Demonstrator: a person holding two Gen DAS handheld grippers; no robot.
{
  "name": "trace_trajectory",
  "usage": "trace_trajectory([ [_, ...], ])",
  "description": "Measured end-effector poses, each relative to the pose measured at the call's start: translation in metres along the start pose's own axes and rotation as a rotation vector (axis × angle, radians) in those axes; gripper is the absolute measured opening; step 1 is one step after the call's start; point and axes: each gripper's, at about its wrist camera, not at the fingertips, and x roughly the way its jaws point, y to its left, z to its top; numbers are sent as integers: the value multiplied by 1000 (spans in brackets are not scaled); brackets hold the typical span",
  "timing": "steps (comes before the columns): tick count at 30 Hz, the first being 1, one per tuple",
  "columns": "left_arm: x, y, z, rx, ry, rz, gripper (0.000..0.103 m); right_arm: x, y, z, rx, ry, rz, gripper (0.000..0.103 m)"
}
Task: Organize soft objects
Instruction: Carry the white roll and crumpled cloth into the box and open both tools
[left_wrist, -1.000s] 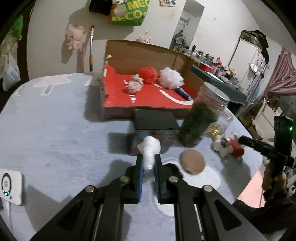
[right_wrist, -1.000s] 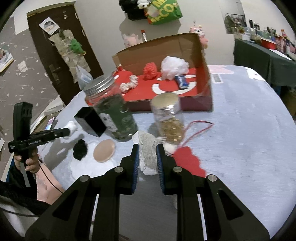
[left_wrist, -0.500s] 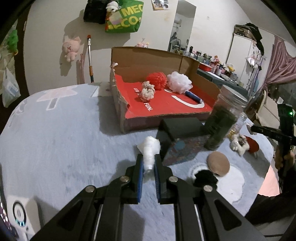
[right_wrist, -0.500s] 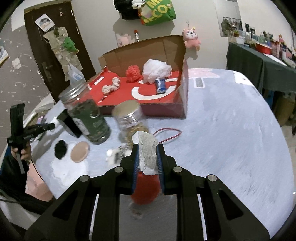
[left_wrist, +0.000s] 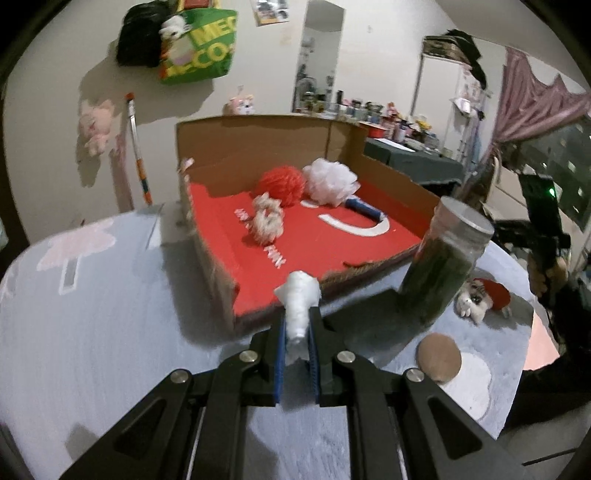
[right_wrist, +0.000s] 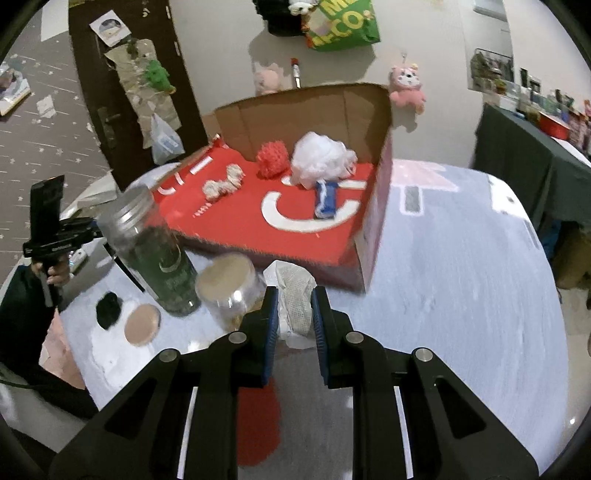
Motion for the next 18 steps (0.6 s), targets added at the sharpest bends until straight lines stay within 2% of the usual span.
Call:
trace_trajectory([
  [4, 13, -2, 22, 42, 18, -14, 11, 11, 1, 21, -29, 13, 26, 18],
  [8, 32, -1, 41, 42, 60, 6, 11, 28, 4, 42, -55, 44, 18, 18],
  [13, 59, 7, 60, -35, 142, 65, 11, 60, 13, 62, -97, 130, -69, 18],
  [18, 78, -1, 68, -34, 198, 122, 11, 94, 21, 72, -144, 247, -177, 18],
])
